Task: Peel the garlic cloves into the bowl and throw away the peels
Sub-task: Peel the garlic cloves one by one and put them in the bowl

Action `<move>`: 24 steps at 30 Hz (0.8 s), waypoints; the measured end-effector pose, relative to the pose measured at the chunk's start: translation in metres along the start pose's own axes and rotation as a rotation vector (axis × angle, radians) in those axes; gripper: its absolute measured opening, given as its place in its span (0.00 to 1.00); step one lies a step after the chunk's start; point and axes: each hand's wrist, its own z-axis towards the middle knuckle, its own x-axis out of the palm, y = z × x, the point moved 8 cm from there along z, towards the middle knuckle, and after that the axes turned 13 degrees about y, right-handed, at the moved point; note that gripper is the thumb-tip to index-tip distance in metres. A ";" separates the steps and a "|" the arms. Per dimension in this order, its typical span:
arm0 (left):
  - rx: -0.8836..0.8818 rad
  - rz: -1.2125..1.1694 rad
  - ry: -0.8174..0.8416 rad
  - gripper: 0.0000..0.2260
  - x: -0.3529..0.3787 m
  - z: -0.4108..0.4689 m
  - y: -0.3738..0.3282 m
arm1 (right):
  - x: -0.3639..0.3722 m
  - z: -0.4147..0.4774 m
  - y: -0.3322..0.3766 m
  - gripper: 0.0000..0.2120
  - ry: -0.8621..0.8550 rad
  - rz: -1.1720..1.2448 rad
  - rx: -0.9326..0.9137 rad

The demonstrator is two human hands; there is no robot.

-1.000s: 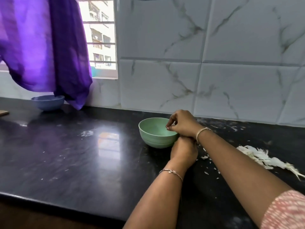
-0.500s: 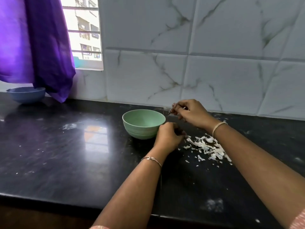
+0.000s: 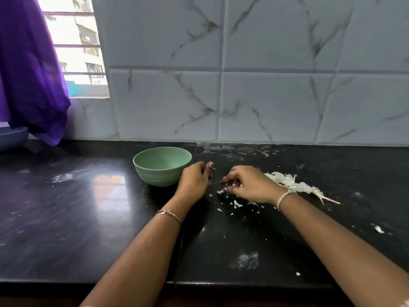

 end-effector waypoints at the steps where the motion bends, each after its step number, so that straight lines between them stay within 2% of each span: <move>1: 0.004 -0.002 0.014 0.14 0.002 0.001 0.001 | 0.004 0.003 0.004 0.11 0.018 -0.063 -0.003; 4: 0.017 0.041 0.036 0.12 0.007 0.001 0.000 | 0.009 0.008 0.012 0.08 0.009 -0.208 0.001; 7: 0.012 0.033 0.010 0.10 0.005 0.002 -0.001 | 0.009 0.010 0.013 0.05 0.004 -0.225 -0.009; 11: 0.009 -0.095 -0.038 0.09 0.001 0.002 0.001 | -0.001 0.003 -0.002 0.04 -0.002 0.093 0.014; 14: 0.022 -0.098 0.035 0.12 0.008 0.002 -0.001 | -0.012 -0.005 -0.013 0.01 -0.014 0.335 -0.004; 16: 0.046 -0.056 0.080 0.11 0.013 0.001 -0.004 | -0.015 -0.010 -0.020 0.01 -0.014 0.453 -0.017; 18: 0.066 -0.041 0.129 0.07 0.017 0.001 -0.007 | -0.016 -0.016 -0.025 0.03 -0.038 0.545 -0.025; 22: 0.103 -0.006 0.197 0.03 0.022 0.001 -0.010 | -0.012 -0.022 -0.032 0.15 -0.049 0.731 -0.052; 23: 0.101 -0.019 0.204 0.03 0.022 0.000 -0.011 | -0.010 -0.023 -0.033 0.15 -0.034 0.747 -0.052; 24: 0.091 -0.033 0.205 0.08 0.022 0.001 -0.011 | -0.008 -0.024 -0.032 0.13 -0.018 0.732 -0.050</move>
